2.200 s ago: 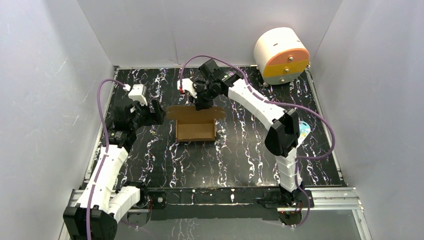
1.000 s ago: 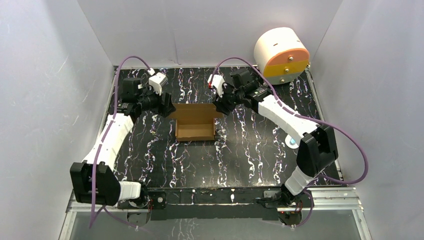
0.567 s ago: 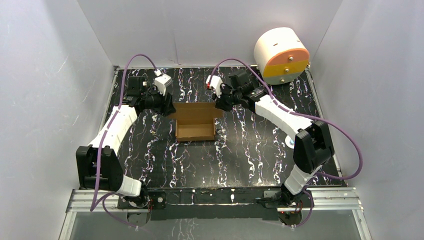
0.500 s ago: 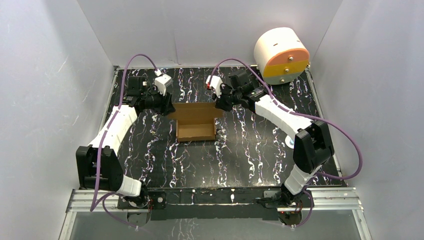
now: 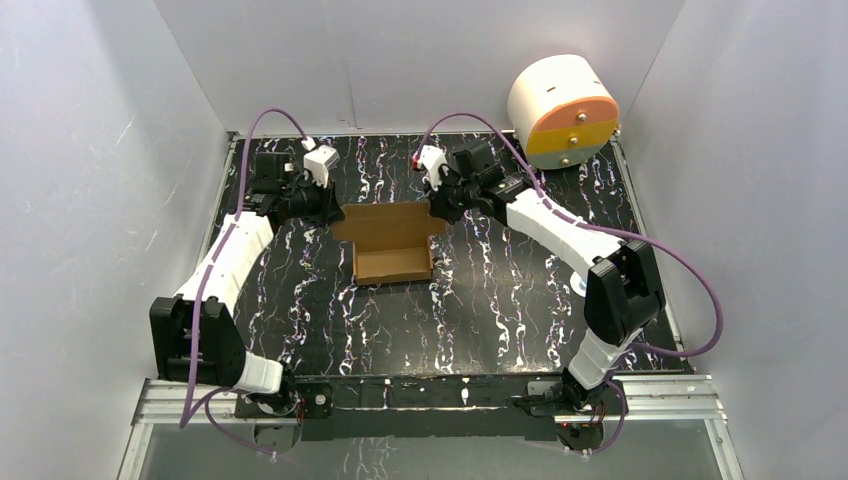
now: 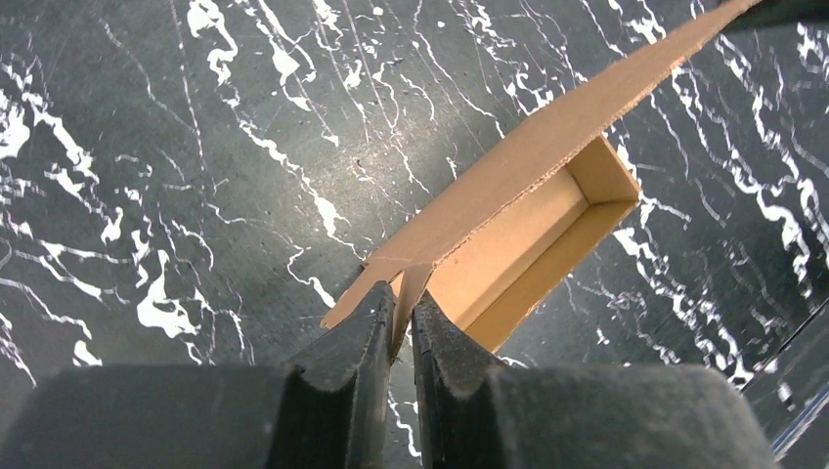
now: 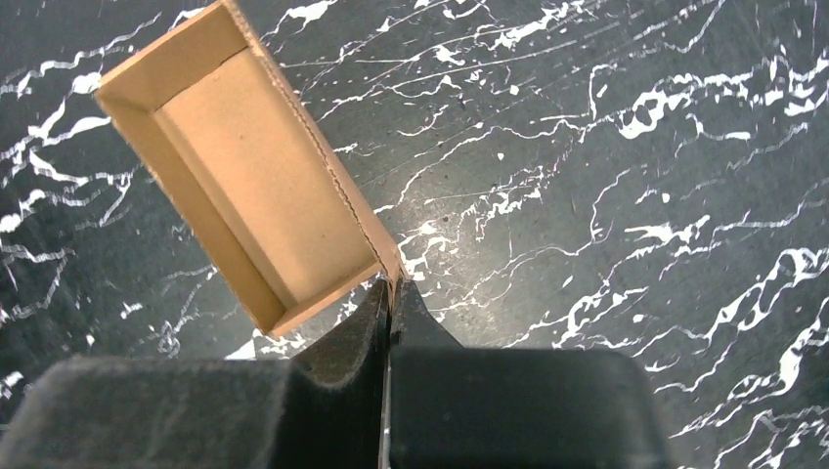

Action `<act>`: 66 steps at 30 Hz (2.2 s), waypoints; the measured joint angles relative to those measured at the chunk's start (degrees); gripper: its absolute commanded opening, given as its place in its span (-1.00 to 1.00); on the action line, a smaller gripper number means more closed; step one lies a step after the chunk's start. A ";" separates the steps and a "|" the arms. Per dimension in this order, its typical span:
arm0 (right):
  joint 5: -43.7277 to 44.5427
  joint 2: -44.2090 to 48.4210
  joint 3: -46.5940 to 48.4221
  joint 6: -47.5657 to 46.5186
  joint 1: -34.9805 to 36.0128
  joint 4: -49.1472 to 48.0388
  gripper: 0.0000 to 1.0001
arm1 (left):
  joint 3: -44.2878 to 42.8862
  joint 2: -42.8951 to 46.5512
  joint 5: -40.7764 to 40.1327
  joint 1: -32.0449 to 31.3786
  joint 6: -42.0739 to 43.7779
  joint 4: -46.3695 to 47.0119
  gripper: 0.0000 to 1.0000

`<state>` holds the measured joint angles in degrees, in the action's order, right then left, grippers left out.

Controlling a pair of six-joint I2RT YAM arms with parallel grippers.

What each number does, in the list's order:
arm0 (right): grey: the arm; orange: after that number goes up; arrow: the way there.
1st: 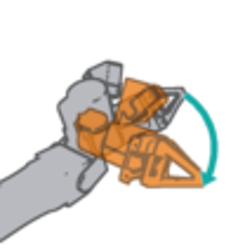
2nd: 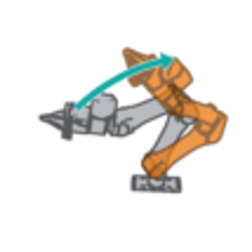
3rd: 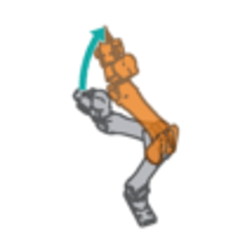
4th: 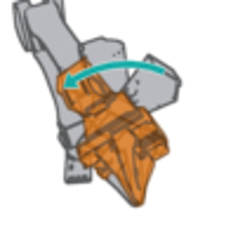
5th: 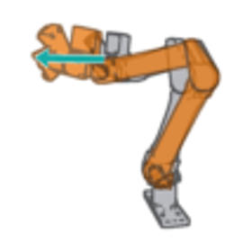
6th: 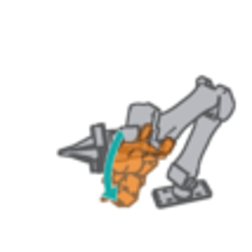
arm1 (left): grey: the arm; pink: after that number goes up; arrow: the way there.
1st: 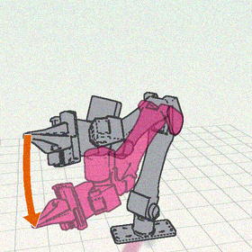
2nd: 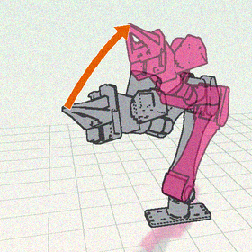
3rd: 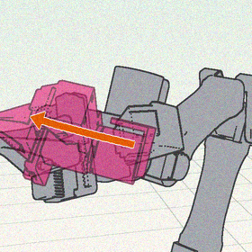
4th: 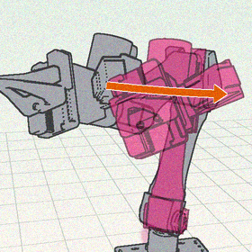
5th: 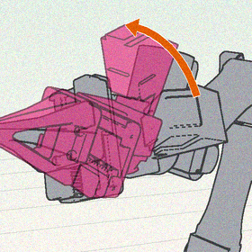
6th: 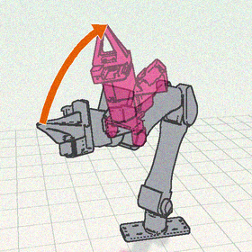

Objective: Fold the paper box

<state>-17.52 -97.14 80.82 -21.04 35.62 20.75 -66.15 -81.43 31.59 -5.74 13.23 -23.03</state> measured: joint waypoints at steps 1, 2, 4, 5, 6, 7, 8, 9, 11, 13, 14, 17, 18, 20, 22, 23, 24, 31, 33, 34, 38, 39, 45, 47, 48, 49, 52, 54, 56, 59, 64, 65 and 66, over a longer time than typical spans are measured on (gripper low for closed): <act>1.20 -0.11 0.22 1.62 0.35 0.07 -0.98 | 0.04 0.24 -0.79 -0.02 -1.44 0.11 -0.77; 2.91 -0.24 0.52 3.67 0.96 0.13 -0.97 | 0.17 0.59 -2.05 -0.13 -3.89 0.26 -0.76; 7.76 -0.44 1.01 8.13 2.71 0.13 -0.97 | 0.57 1.33 -4.68 -0.79 -7.82 0.59 -0.75; 10.05 -0.44 1.05 9.86 3.54 0.13 -0.97 | 1.05 1.88 -6.36 -1.42 -9.97 0.79 -0.74; 12.87 -0.44 1.16 12.15 4.68 0.13 -0.96 | 1.62 2.45 -7.87 -2.16 -11.72 0.96 -0.74; 16.11 -0.44 1.22 14.47 5.92 0.09 -0.96 | 2.38 3.21 -10.51 -3.17 -13.84 1.16 -0.74; 19.50 -0.44 1.27 16.85 7.32 0.09 -0.95 | 2.95 3.87 -13.25 -4.52 -15.82 1.33 -0.74; 22.60 -0.44 1.27 19.08 8.70 0.09 -0.95 | 3.34 4.44 -16.22 -6.25 -17.68 1.44 -0.75; 29.38 -0.52 1.29 23.43 11.04 0.70 -0.95 | 3.87 5.35 -22.38 -9.60 -20.94 1.62 -0.75; 33.88 -0.87 1.51 27.12 12.17 1.33 -0.95 | 4.46 5.99 -27.96 -12.52 -24.30 2.03 -0.76; 35.95 -1.22 1.70 29.05 12.52 1.57 -0.95 | 4.81 6.19 -29.88 -13.60 -25.66 2.23 -0.76; 41.22 -2.75 2.62 34.16 13.29 2.12 -0.96 | 6.27 6.29 -35.26 -16.72 -29.88 3.82 -0.76; 42.66 -3.41 3.04 35.67 13.49 2.43 -0.96 | 6.91 6.29 -36.41 -17.38 -30.95 4.46 -0.76; 45.33 -4.66 3.78 38.23 13.86 3.15 -0.96 | 8.35 6.29 -38.27 -18.67 -33.03 5.97 -0.75; 47.45 -5.25 3.82 40.35 14.19 3.50 -0.92 | 9.22 6.29 -39.08 -19.50 -34.56 6.86 -0.71; 48.00 -5.25 3.80 40.89 14.27 3.56 -0.86 | 9.42 6.29 -39.32 -19.76 -35.19 7.19 -0.69; 48.57 -5.18 3.74 41.38 14.36 3.43 -0.80 | 9.44 6.29 -39.60 -19.93 -35.65 7.61 -0.68; 46.23 1.14 -2.34 37.75 14.67 -1.99 -0.19 | 9.44 10.43 -39.95 -20.35 -35.78 9.07 -0.41; 44.50 3.34 -3.06 35.12 14.75 -2.89 -0.12 | 9.42 12.57 -39.54 -20.52 -35.10 9.25 -0.33; 43.25 4.26 -3.23 33.64 14.64 -3.39 -0.08 | 9.42 13.57 -39.26 -20.59 -34.58 9.29 -0.29; 35.47 7.85 -5.42 26.36 13.16 -5.44 0.19 | 9.42 15.65 -38.18 -20.63 -30.88 8.70 -0.16; 33.64 8.59 -6.12 24.74 12.44 -5.60 0.23 | 9.42 15.85 -38.18 -20.63 -29.88 8.33 -0.10; 20.22 13.62 -12.98 13.64 5.18 -6.73 0.60 | 9.42 18.73 -38.03 -20.11 -21.84 4.76 0.14; 16.00 14.62 -14.53 10.34 2.97 -6.91 0.65 | 9.42 20.15 -37.44 -19.63 -19.30 4.42 0.19; 14.29 14.97 -15.15 8.70 2.21 -7.52 0.66 | 9.42 20.81 -36.81 -19.21 -17.66 4.33 0.21; 12.68 15.28 -15.85 7.10 1.68 -8.11 0.65 | 9.42 21.24 -36.17 -18.71 -15.96 4.33 0.23; 7.54 15.76 -17.77 3.48 0.11 -10.25 0.65 | 10.51 21.62 -32.81 -15.89 -12.00 5.84 0.24; 3.26 15.76 -18.91 1.44 -1.51 -11.69 0.63 | 12.94 21.55 -27.74 -11.63 -9.73 7.82 0.24; 0.22 15.58 -19.67 -0.20 -3.34 -13.14 0.61 | 15.10 20.63 -22.32 -6.80 -8.00 9.60 0.24; -2.58 14.21 -19.85 -1.97 -5.05 -15.80 0.57 | 16.22 17.42 -14.71 -1.55 -6.14 11.52 0.24; -5.77 10.47 -19.85 -3.93 -5.40 -19.58 0.47 | 15.37 11.23 -3.89 -0.04 -1.46 14.10 0.23; -6.32 9.75 -19.85 -4.28 -5.42 -20.11 0.46 | 15.10 10.12 -2.23 -0.02 -0.28 14.23 0.23; -6.73 9.07 -19.85 -4.59 -5.53 -20.59 0.45 | 14.82 9.11 -0.76 0.00 0.87 14.23 0.22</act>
<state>-24.25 -88.07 60.97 -25.63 30.09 0.16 -51.33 -72.31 30.83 -5.74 14.11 -8.80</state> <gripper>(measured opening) 0.739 0.618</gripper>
